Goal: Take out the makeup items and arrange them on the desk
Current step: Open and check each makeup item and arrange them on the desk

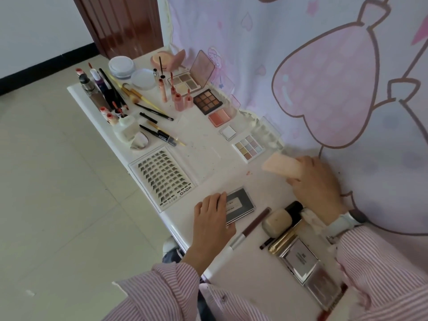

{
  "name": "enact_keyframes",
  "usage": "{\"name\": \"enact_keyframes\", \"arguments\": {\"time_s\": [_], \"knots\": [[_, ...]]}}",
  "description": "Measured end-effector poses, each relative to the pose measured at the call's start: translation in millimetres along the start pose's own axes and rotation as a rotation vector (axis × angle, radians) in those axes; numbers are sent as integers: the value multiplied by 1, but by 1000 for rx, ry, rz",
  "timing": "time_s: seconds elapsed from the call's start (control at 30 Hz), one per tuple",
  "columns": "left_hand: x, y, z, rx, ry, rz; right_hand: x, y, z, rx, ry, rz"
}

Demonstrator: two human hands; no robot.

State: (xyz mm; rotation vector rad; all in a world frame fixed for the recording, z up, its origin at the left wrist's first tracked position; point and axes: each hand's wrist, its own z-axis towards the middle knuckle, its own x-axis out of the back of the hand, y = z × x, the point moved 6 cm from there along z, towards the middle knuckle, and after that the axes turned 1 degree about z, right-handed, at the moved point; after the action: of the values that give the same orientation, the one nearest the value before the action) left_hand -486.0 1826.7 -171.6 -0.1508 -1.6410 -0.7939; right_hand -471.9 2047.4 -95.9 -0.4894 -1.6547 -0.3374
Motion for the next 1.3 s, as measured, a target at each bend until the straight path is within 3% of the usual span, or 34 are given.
{"name": "enact_keyframes", "arguments": {"time_s": [0.17, 0.27, 0.37, 0.43, 0.53, 0.7, 0.77, 0.87, 0.97, 1.07, 1.13, 1.2, 1.3], "knots": [[13, 0, -2, 18, 38, -190, -18, -12, -9, -50, -296, 556], [34, 1, -4, -1, 54, -502, -18, -26, -28, 25, -500, 722], [41, 2, -8, 96, -24, -813, -23, -45, -49, -47, -621, 938], [44, -4, -11, 234, 22, -989, -35, -50, -55, -185, -596, 945], [47, -8, -15, 323, 26, -983, -50, -60, -60, -302, -533, 862], [26, -28, -22, 629, -168, -1098, -37, -81, -64, -43, -159, 780], [20, -34, -27, 711, -218, -1179, -31, -87, -66, 77, -112, 780], [23, -42, -30, 727, -163, -1130, -37, -88, -61, 127, -307, 892], [29, -48, -29, 695, -86, -1057, -47, -85, -63, 15, -509, 1037], [33, -49, -27, 659, -62, -1017, -48, -84, -62, 39, -405, 842], [33, -52, -27, 670, -57, -1007, -43, -85, -63, 102, -362, 851], [32, -57, -29, 699, -34, -1008, -44, -88, -67, 127, -456, 1018], [31, -64, -32, 715, -12, -1018, -48, -88, -68, 0, -535, 1381]]}}
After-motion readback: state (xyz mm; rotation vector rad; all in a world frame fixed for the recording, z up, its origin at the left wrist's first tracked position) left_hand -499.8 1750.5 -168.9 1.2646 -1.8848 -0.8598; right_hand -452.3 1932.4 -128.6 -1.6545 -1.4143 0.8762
